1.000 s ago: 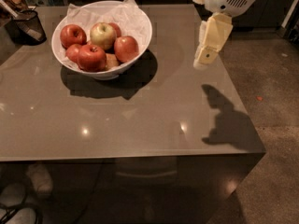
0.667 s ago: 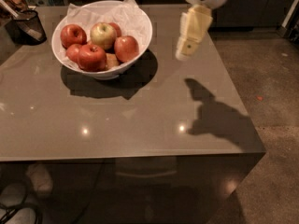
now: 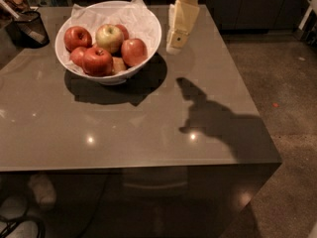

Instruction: Pick apple from white bowl

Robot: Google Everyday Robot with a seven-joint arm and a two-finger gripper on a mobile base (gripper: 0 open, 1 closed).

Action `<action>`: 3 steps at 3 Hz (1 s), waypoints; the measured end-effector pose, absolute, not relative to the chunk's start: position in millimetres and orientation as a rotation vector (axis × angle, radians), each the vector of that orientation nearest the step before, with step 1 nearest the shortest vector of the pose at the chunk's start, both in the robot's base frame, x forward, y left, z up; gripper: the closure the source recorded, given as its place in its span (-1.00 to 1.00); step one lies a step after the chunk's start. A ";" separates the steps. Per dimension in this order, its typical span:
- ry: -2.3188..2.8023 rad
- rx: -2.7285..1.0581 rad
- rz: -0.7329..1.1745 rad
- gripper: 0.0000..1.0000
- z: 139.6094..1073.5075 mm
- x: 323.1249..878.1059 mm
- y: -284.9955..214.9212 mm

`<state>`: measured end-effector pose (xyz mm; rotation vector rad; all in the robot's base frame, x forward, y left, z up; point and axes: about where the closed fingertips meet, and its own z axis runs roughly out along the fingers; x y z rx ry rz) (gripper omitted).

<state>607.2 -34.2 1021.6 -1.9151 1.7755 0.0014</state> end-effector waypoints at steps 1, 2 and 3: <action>1.782 -1.912 0.028 -1.00 1011.2 623.7 -23.6; 1.775 -1.942 0.069 -0.64 997.1 645.0 -4.2; 1.785 -1.952 0.110 -0.54 985.8 661.1 8.6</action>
Offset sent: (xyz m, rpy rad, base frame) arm 0.0640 0.0505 -0.0359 0.0125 0.0916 0.0597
